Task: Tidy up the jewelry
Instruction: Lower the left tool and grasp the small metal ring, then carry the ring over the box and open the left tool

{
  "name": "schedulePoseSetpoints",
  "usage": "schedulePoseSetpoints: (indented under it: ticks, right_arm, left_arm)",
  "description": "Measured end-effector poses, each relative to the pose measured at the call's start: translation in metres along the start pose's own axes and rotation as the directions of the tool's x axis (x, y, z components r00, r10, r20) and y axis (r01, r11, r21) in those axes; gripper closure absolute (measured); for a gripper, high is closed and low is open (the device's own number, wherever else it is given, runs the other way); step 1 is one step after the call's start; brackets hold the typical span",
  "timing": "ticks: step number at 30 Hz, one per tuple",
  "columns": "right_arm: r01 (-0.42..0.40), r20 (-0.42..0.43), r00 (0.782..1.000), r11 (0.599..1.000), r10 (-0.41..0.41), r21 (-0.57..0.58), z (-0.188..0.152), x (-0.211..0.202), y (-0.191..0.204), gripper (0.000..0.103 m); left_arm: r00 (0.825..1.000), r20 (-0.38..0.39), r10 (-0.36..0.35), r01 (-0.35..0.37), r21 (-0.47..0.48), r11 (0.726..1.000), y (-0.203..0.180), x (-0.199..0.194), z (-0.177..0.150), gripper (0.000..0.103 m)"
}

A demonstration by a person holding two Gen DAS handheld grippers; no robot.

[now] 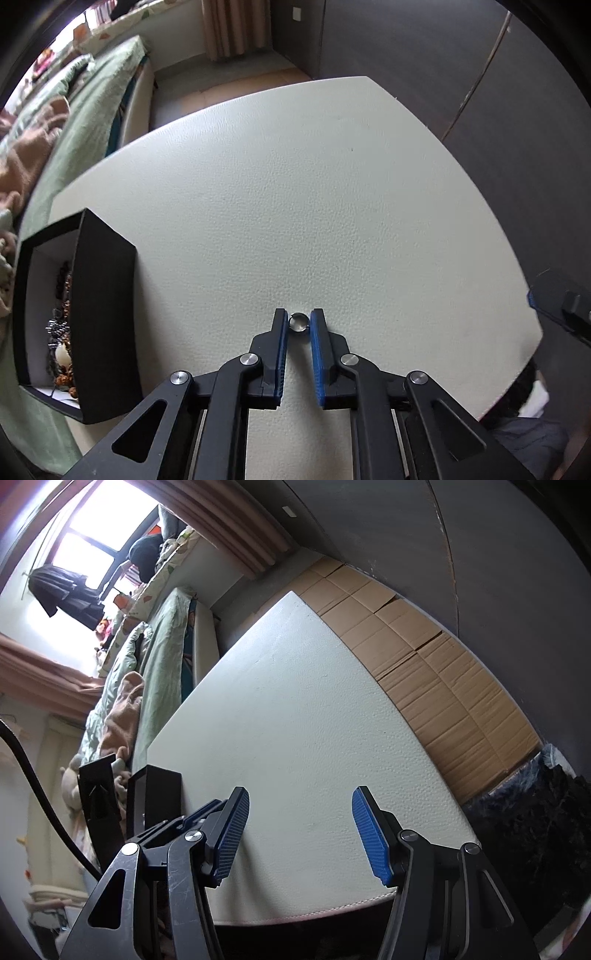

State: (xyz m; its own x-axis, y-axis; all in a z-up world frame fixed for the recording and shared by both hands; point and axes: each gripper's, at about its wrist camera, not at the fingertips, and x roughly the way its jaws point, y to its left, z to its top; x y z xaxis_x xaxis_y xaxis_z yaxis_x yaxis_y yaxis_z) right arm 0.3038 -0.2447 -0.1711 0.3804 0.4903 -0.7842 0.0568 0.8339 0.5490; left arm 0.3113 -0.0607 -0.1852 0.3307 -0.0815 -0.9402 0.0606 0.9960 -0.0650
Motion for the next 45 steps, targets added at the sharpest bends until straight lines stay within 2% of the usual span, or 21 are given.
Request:
schedulePoseSetpoints:
  ticks: [6,14,20,30,33,35,36,38,40,42,45]
  right_arm:
    - [0.008,-0.011,1.0,1.0,-0.008,-0.006,-0.001,0.005,0.005,0.044]
    - [0.027,-0.015,0.999,0.999,-0.028,-0.041,-0.002,0.01,0.017,0.044]
    - [0.048,-0.016,0.999,0.997,-0.049,-0.067,-0.004,0.014,0.028,0.044]
    - [0.084,-0.028,0.996,0.99,-0.088,-0.11,-0.009,0.023,0.045,0.044]
    - [0.095,-0.028,0.995,0.988,-0.099,-0.119,-0.009,0.026,0.049,0.044]
    - [0.102,-0.024,0.994,0.987,-0.106,-0.12,-0.009,0.026,0.049,0.044]
    - [0.102,-0.024,0.994,0.987,-0.105,-0.121,-0.009,0.026,0.05,0.044]
    - [0.1,-0.027,0.994,0.987,-0.104,-0.126,-0.009,0.026,0.051,0.044]
    - [0.105,-0.027,0.994,0.985,-0.11,-0.138,-0.009,0.026,0.055,0.044]
    - [0.105,-0.024,0.994,0.983,-0.109,-0.149,-0.01,0.025,0.059,0.044]
    - [0.097,-0.011,0.995,0.982,-0.1,-0.163,-0.013,0.018,0.067,0.044]
  left_arm:
    - [0.999,0.016,-0.039,0.039,-0.017,0.999,0.014,-0.016,-0.001,0.09]
    - [0.991,0.118,-0.06,0.066,-0.052,0.996,0.044,-0.074,0.003,0.09]
    - [0.984,0.178,-0.027,0.044,-0.09,0.995,0.076,-0.106,-0.001,0.09]
    - [0.979,0.204,0.008,0.031,-0.185,0.982,0.137,-0.105,0.001,0.09]
    - [0.977,0.207,-0.046,0.097,-0.244,0.965,0.157,-0.092,0.001,0.09]
    - [0.976,0.216,-0.037,0.095,-0.266,0.959,0.161,-0.086,-0.001,0.089]
    - [0.977,0.212,-0.029,0.088,-0.277,0.957,0.163,-0.083,-0.003,0.087]
    - [0.98,0.191,-0.059,0.112,-0.285,0.952,0.166,-0.077,-0.005,0.077]
    - [0.978,0.197,-0.068,0.125,-0.292,0.948,0.168,-0.079,-0.006,0.041]
    - [0.974,0.218,-0.066,0.129,-0.287,0.949,0.168,-0.085,-0.008,0.035]
    - [0.971,0.233,-0.059,0.124,-0.277,0.953,0.164,-0.094,-0.012,0.035]
